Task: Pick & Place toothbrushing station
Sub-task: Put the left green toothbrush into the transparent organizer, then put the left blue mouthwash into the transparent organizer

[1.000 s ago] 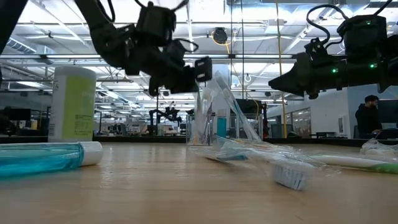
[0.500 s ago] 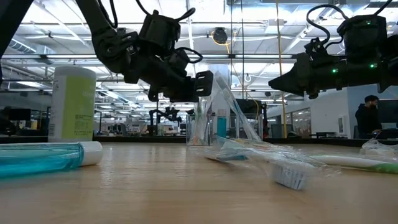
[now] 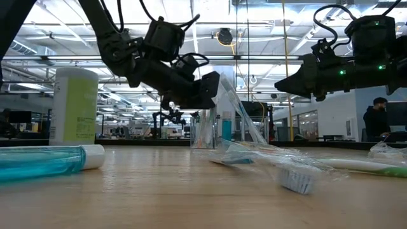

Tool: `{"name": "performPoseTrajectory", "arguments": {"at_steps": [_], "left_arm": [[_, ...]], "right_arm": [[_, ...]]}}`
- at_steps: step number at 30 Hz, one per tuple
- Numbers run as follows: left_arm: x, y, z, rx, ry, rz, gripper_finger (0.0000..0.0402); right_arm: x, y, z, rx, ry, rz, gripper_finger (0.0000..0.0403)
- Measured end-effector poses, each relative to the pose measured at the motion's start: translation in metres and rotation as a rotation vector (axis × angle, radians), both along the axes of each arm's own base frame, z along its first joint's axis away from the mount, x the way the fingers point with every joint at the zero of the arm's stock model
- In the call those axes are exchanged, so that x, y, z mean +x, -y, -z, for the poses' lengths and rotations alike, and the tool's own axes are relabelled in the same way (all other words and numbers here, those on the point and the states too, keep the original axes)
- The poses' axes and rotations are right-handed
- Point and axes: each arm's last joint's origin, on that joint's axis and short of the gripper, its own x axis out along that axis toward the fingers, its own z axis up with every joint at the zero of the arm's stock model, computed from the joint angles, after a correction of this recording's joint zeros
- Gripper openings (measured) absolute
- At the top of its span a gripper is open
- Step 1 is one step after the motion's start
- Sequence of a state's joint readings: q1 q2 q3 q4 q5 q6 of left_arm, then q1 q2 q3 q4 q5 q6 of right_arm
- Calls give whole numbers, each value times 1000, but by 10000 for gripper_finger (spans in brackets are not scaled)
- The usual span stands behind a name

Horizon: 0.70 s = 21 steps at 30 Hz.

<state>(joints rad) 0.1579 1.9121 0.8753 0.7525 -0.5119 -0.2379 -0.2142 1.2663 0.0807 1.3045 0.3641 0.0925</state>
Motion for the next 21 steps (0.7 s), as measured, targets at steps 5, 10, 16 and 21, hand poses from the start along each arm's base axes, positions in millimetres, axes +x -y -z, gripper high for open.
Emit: {"name": "performPoseTrajectory", "arguments": {"at_steps": [5,10,16,21], "left_arm": [[0,-1,-1,-2,0,1,116],[-10,6,-19,-4,-97,25,142],[-37,23,-62,-62,-184,96,154],[-63,42,-92,-144,-209,226,154]], "right_arm": [[0,0,0,0,0,0,105],[0,0,0,-1,0,0,105],[0,0,0,-6,-4,0,105],[0,0,0,-6,-4,0,105]]}}
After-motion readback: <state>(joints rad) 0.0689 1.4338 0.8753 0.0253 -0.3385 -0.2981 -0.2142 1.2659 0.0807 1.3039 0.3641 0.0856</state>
